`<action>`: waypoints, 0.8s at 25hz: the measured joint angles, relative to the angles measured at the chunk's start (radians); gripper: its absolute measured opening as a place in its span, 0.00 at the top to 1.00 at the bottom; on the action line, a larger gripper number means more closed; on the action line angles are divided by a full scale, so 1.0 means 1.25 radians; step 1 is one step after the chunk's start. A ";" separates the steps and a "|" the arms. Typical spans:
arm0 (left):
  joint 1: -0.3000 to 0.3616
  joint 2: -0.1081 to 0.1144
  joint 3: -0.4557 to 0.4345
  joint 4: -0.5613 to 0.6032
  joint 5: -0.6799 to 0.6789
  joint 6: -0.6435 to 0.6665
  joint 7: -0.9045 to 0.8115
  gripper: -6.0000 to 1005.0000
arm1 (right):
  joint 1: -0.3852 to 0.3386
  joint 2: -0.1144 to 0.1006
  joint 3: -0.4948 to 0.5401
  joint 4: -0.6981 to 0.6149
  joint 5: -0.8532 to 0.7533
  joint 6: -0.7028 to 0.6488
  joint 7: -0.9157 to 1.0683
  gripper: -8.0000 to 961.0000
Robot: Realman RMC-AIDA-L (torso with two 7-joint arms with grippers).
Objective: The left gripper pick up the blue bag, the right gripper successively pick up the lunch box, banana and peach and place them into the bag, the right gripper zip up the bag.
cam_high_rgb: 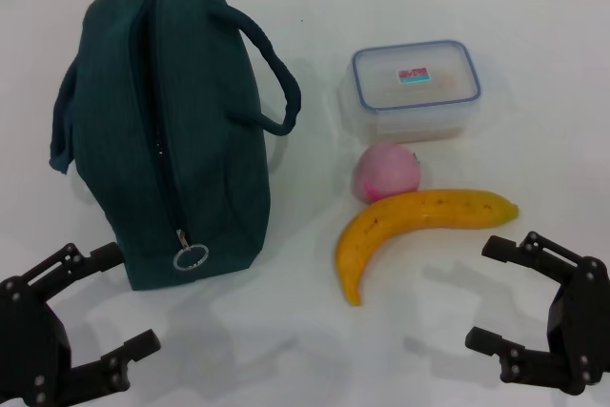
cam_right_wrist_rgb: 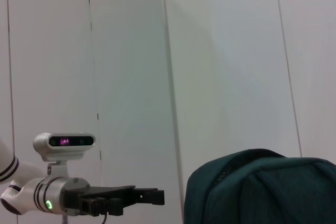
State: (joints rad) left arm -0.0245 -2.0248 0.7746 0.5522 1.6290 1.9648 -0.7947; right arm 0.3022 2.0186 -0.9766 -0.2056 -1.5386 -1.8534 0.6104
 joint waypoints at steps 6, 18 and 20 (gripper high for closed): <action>0.000 0.000 0.000 0.000 0.000 -0.001 0.000 0.11 | 0.000 0.000 0.000 0.000 0.000 0.000 0.003 0.09; -0.008 0.004 -0.070 0.005 -0.048 0.020 -0.206 0.11 | 0.000 0.000 0.001 0.000 0.000 -0.003 0.006 0.09; -0.020 0.012 -0.103 0.008 -0.052 0.021 -0.307 0.11 | 0.000 0.000 0.001 0.000 0.000 -0.003 0.006 0.09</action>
State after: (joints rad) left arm -0.0496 -2.0097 0.6454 0.5625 1.5644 1.9912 -1.1790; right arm 0.3022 2.0187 -0.9755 -0.2051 -1.5386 -1.8571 0.6181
